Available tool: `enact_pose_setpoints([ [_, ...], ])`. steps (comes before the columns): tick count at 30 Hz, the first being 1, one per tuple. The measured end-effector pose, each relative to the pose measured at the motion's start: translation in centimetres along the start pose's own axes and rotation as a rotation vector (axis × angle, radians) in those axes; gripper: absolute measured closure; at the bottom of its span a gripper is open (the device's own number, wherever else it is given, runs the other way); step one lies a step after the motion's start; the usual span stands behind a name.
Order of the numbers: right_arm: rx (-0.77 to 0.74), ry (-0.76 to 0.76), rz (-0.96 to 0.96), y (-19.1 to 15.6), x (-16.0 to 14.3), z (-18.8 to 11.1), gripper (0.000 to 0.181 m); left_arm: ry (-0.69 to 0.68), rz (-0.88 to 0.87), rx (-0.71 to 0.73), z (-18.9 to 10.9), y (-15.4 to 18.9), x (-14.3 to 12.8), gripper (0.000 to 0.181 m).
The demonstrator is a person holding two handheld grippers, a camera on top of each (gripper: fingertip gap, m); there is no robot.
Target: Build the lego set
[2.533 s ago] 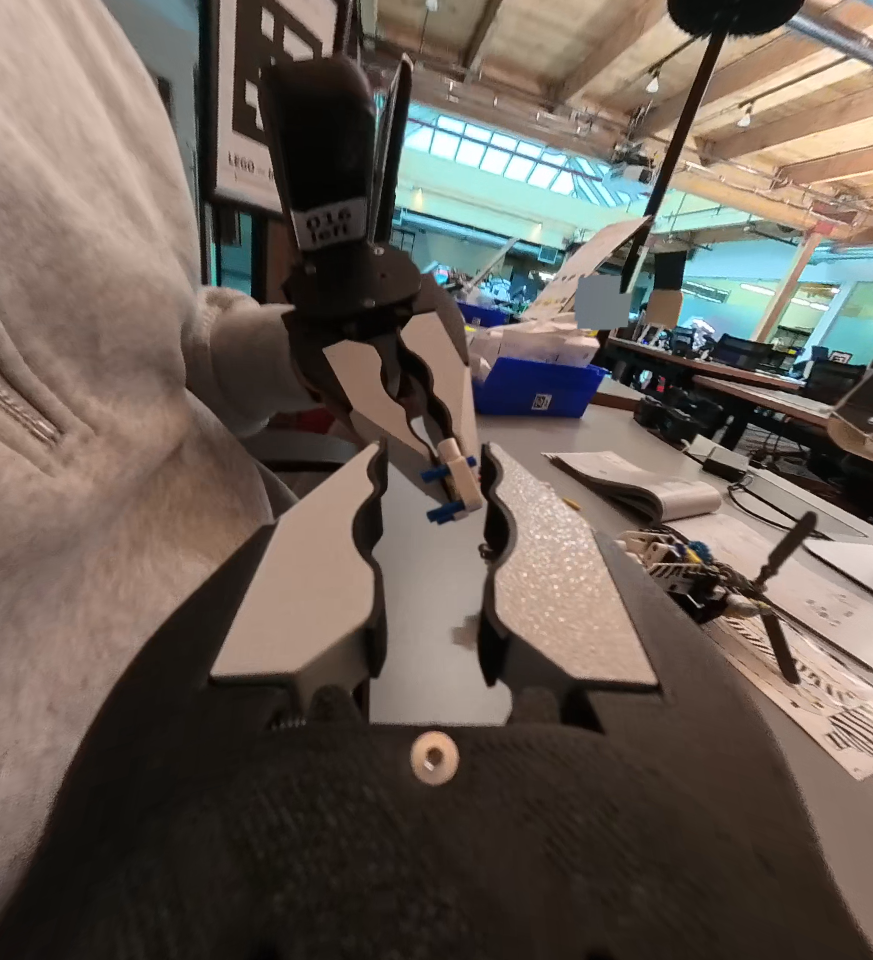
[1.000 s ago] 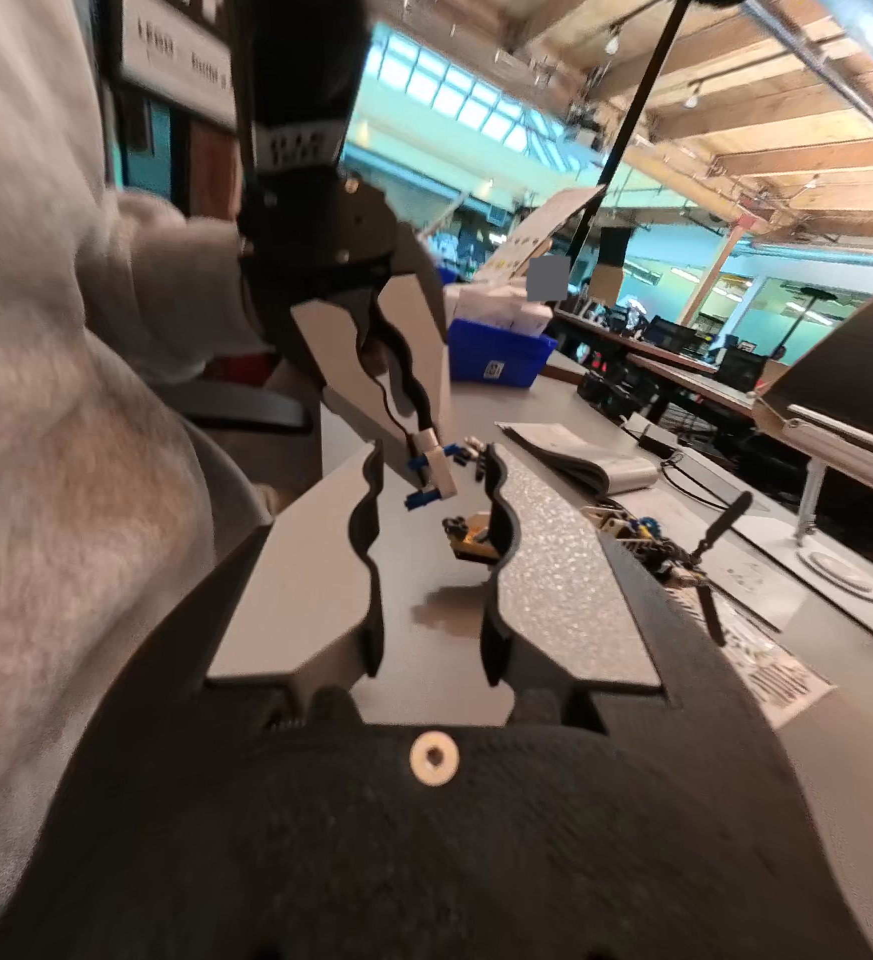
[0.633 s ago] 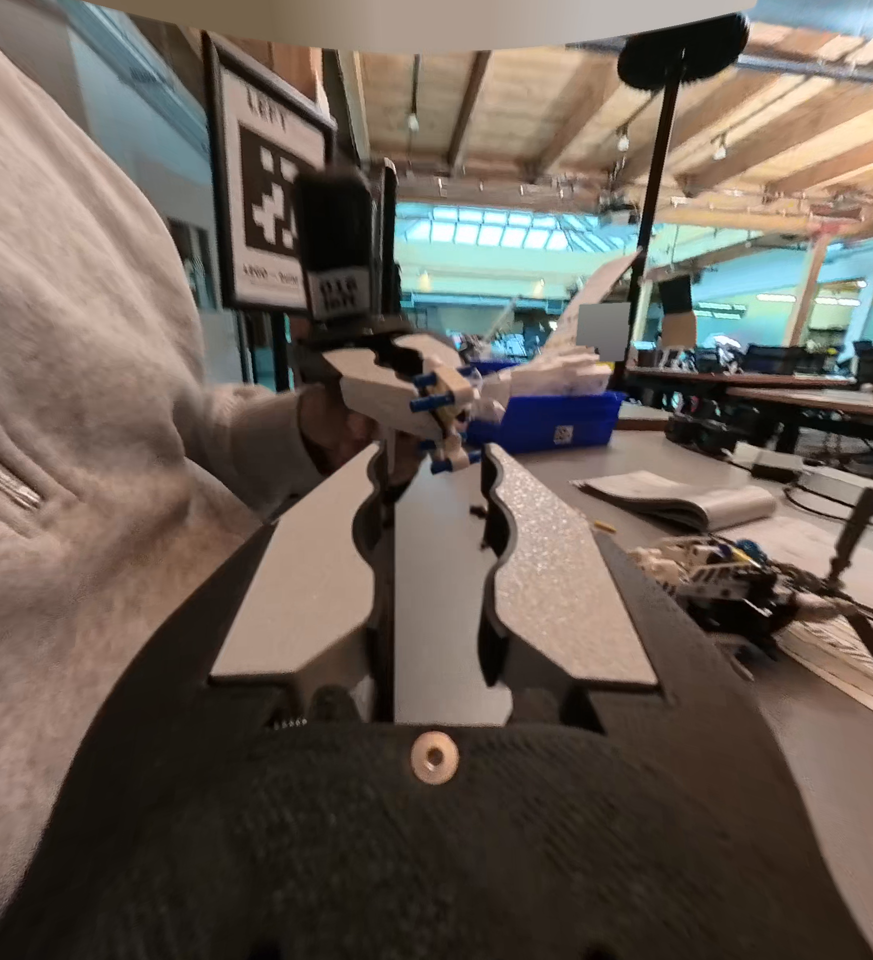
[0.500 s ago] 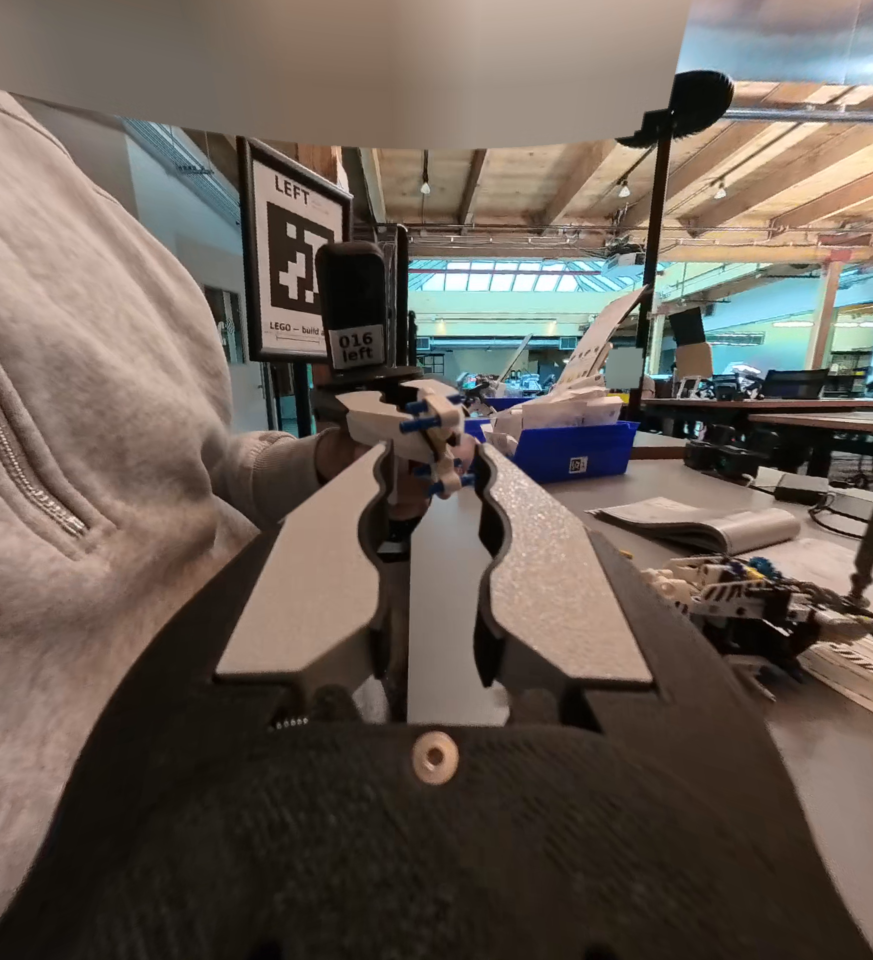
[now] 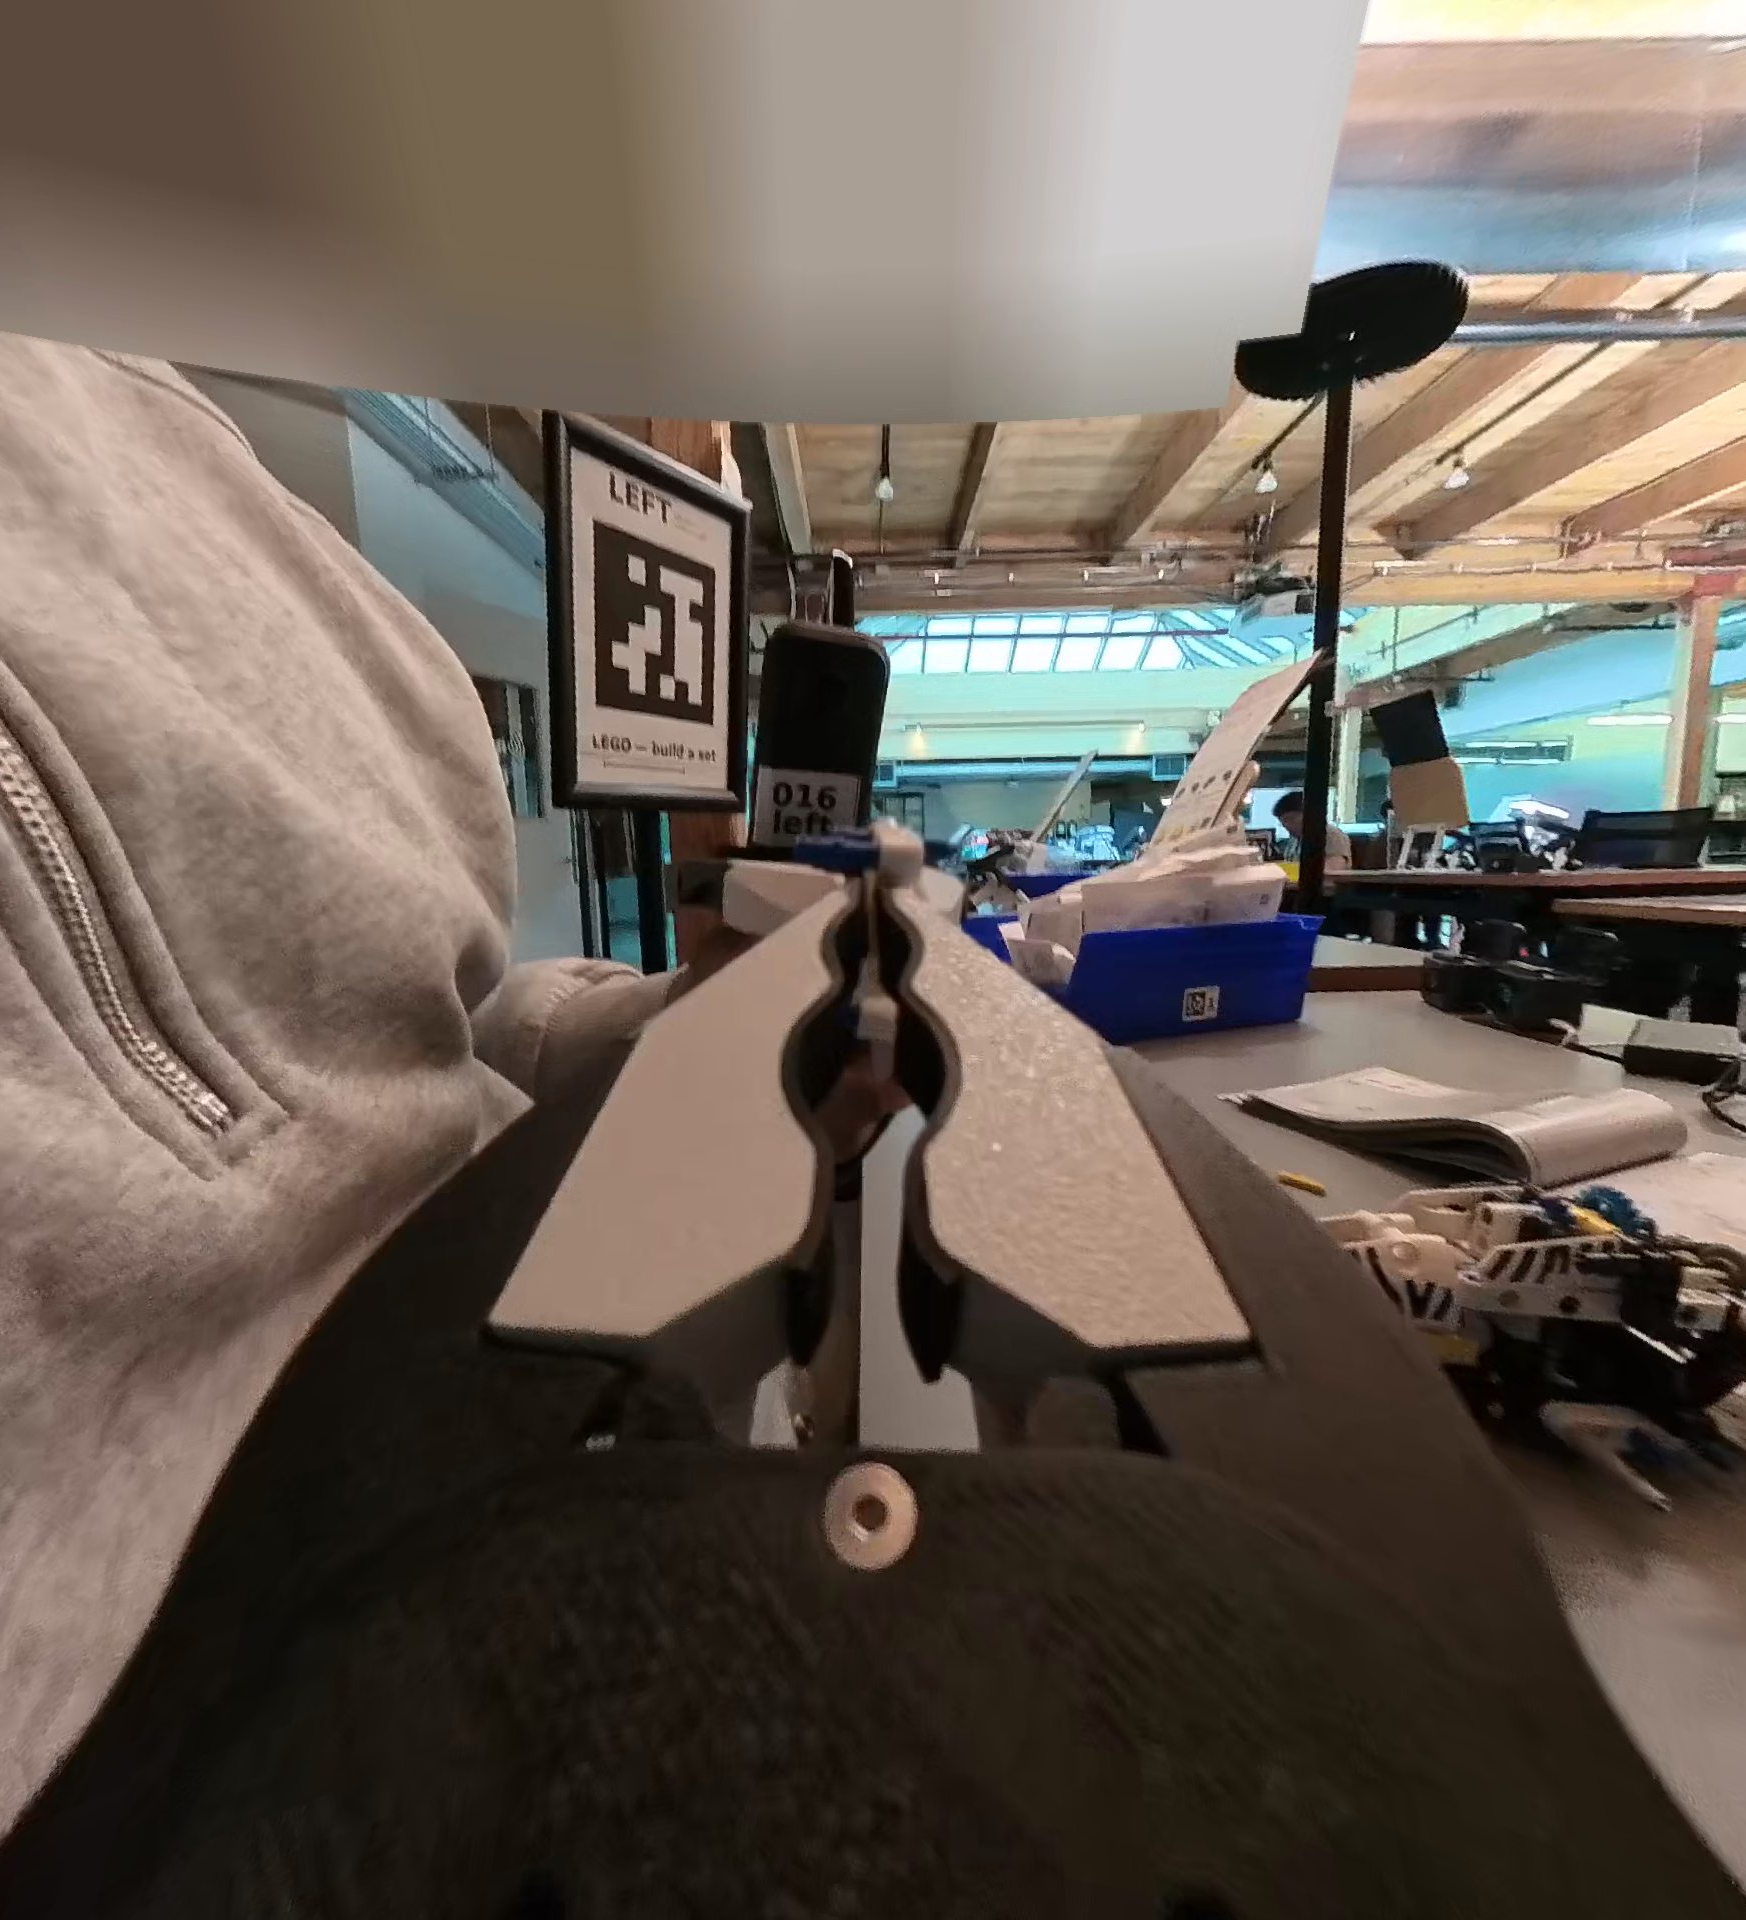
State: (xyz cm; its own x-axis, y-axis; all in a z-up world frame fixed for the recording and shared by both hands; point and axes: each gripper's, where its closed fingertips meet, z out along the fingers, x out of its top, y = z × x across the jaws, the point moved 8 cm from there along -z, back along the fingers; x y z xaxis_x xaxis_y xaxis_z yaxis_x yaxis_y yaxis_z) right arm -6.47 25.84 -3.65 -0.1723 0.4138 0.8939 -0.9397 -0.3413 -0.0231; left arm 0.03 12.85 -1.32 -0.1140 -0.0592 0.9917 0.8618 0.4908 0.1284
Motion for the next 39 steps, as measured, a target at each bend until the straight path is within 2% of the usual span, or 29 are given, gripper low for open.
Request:
enact_pose_setpoints([
  [5,-0.01,-0.023,-0.003,0.2,-0.1,-0.1,0.181,-0.013,0.026,-0.006,0.3,0.3,-0.3,0.176],
  [9,0.01,-0.022,0.017,0.1,-0.2,0.1,0.17,-0.018,-0.008,-0.017,0.3,0.1,-0.4,0.176],
  [18,0.015,-0.054,0.002,0.0,-0.3,0.3,0.177,-0.064,-0.008,-0.032,0.7,0.2,-1.0,0.174],
  [23,-0.031,-0.044,0.004,0.5,0.1,-0.3,0.177,-0.043,0.01,0.012,0.2,-0.1,-0.6,0.144],
  [27,-0.065,-0.115,-0.031,0.7,-0.3,-0.3,0.177,0.025,0.042,0.06,0.0,-0.1,0.4,0.136],
  [30,-0.066,-0.176,-0.065,0.5,-0.6,0.0,0.176,-0.024,0.148,0.103,0.3,0.4,0.3,0.137],
  [33,-0.064,-0.208,-0.095,0.3,-0.8,0.3,0.176,-0.1,0.218,0.104,0.6,0.8,0.1,0.146],
  [36,-0.054,-0.216,-0.097,0.2,-0.7,0.2,0.176,-0.116,0.21,0.073,0.3,0.9,0.2,0.156],
  [39,-0.037,-0.228,-0.093,0.1,-0.8,0.2,0.176,-0.15,0.2,0.052,0.1,1.0,0.2,0.157],
])
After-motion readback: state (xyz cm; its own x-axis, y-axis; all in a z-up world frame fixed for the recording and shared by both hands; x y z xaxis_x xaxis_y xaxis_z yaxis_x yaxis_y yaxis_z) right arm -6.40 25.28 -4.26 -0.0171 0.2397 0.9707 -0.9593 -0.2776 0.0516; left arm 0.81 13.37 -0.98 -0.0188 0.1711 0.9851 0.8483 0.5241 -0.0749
